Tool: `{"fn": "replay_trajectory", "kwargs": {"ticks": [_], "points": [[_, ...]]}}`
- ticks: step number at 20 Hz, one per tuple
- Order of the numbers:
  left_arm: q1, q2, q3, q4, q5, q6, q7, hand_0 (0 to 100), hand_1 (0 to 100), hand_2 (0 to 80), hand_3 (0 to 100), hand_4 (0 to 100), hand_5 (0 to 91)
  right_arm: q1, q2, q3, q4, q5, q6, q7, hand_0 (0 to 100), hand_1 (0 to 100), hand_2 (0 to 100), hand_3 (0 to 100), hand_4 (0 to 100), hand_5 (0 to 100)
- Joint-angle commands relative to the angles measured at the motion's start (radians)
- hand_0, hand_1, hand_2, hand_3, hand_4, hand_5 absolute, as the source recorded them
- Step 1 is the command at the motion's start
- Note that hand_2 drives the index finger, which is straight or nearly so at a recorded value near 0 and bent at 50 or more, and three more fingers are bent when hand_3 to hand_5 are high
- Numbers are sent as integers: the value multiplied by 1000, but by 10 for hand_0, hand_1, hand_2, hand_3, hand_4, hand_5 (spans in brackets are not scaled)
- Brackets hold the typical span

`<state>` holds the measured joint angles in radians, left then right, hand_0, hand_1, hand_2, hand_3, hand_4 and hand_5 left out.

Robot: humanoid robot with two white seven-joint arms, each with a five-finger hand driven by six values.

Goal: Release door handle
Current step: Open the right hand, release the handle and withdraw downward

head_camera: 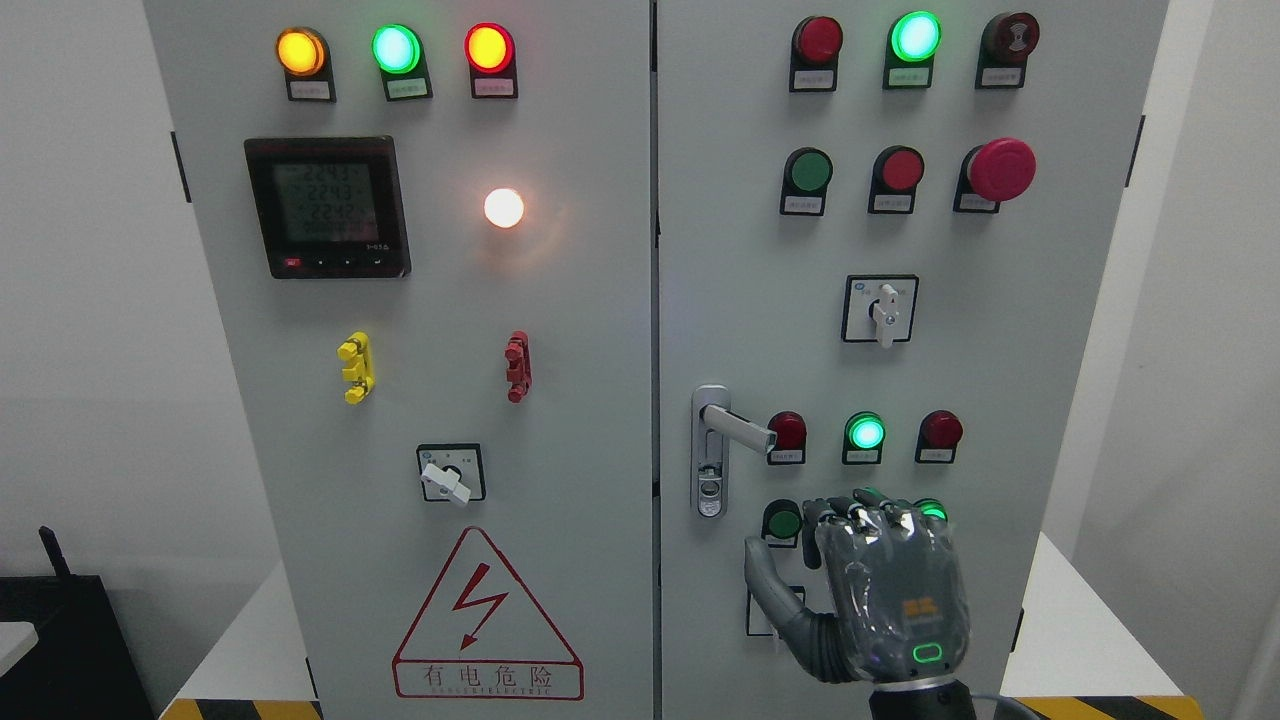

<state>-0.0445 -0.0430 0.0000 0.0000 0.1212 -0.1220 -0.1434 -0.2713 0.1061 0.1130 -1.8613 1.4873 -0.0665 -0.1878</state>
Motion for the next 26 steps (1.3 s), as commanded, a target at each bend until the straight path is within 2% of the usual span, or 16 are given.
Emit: {"fn": "replay_trajectory", "kwargs": {"ticks": [1, 2, 4, 5, 7, 8, 10, 14, 26], "points": [[0, 0, 11, 17, 0, 1, 1, 120, 389, 0, 0, 0, 0, 87, -59, -90, -98, -82, -61, -1, 527, 0, 393, 584, 491, 395], [0, 0, 11, 17, 0, 1, 1, 120, 389, 0, 0, 0, 0, 92, -59, -116, -104, -103, -87, -1, 526, 0, 363, 520, 435, 347], [-2, 0, 11, 17, 0, 1, 1, 120, 389, 0, 0, 0, 0, 95, -60, -174, -114, -156, -159, 4, 516, 0, 208, 276, 213, 168], [0, 0, 11, 17, 0, -1, 1, 120, 389, 0, 0, 0, 0, 96, -62, -197, -116, -183, -194, 11, 506, 0, 193, 253, 191, 141], [0, 0, 11, 17, 0, 1, 1, 120, 389, 0, 0, 0, 0, 110, -75, -231, -118, -229, -249, 10, 469, 0, 103, 126, 48, 0], [0, 0, 11, 17, 0, 1, 1, 120, 389, 0, 0, 0, 0, 122, -91, -237, -122, -243, -262, 7, 462, 0, 60, 78, 7, 0], [0, 0, 11, 17, 0, 1, 1, 120, 389, 0, 0, 0, 0, 136, -108, -251, -130, -278, -265, 5, 436, 0, 0, 14, 0, 0], [0, 0, 11, 17, 0, 1, 1, 120, 389, 0, 0, 0, 0, 139, -115, -274, -131, -309, -265, 5, 412, 0, 0, 8, 0, 0], [0, 0, 11, 17, 0, 1, 1, 120, 389, 0, 0, 0, 0, 139, -102, -274, -136, -315, -263, 7, 373, 0, 0, 29, 0, 0]]}}
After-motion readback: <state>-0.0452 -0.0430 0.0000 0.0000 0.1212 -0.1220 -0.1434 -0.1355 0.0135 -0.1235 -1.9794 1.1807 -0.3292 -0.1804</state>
